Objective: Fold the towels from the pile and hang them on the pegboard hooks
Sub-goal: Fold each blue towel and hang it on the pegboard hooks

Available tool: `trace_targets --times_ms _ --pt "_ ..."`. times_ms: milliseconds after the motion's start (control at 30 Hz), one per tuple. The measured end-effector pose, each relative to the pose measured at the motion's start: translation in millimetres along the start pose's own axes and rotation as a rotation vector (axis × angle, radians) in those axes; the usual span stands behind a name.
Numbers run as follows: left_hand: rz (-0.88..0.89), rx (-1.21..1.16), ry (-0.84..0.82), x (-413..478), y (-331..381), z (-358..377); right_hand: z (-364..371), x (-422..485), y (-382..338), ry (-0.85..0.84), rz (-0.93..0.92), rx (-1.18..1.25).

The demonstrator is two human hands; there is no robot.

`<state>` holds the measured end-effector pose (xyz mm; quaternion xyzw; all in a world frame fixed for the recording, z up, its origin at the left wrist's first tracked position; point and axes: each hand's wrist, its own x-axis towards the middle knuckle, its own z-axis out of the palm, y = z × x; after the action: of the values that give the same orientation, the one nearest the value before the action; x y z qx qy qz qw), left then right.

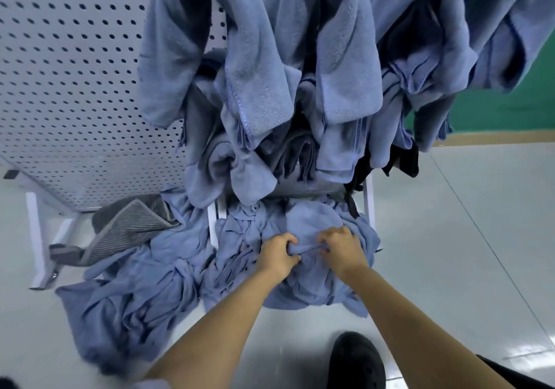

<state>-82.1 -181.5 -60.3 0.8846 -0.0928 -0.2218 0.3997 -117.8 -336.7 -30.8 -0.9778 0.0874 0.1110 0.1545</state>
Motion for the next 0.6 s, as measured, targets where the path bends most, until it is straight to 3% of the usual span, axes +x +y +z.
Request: trace_targets --times_ms 300,433,600 --pt "0.1 -0.218 0.209 -27.5 35.8 -60.5 -42.1 -22.0 -15.2 -0.069 -0.082 0.44" --pt "0.098 -0.323 0.264 -63.4 78.6 -116.0 -101.6 -46.7 -43.1 -0.057 -0.166 0.504" --pt "0.187 -0.435 0.288 -116.2 128.5 -183.6 -190.1 -87.9 -83.0 0.085 -0.257 0.457"
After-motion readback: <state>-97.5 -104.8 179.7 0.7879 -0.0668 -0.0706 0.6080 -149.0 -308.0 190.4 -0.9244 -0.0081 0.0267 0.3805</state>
